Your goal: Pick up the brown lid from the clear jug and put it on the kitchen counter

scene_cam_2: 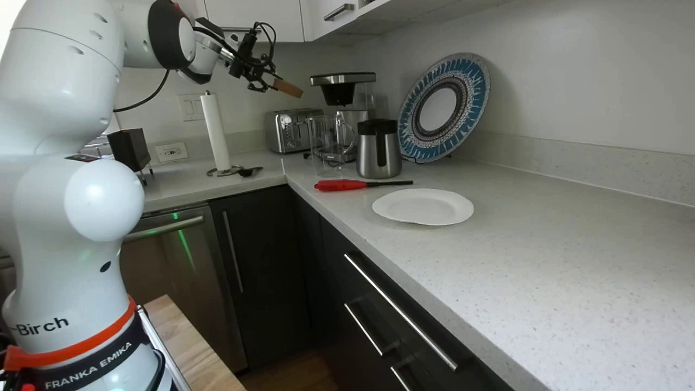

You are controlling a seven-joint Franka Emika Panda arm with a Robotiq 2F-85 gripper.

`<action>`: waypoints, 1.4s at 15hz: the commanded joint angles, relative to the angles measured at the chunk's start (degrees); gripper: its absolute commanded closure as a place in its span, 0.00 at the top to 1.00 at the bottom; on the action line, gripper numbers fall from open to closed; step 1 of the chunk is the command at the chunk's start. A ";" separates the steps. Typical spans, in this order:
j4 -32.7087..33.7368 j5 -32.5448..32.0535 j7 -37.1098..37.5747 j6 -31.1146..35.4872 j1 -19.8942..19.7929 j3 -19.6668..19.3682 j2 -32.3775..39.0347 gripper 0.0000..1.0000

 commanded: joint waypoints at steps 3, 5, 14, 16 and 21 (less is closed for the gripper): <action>0.34 0.00 -0.29 0.00 0.00 0.01 0.03 0.16; -0.71 1.06 -0.93 3.31 -1.20 0.82 0.52 0.16; -5.09 4.95 5.65 13.27 -1.62 1.07 6.37 0.16; -6.19 4.74 7.98 11.93 -1.40 0.34 6.74 0.16; -10.17 5.34 13.67 10.26 -1.52 -0.39 7.29 0.16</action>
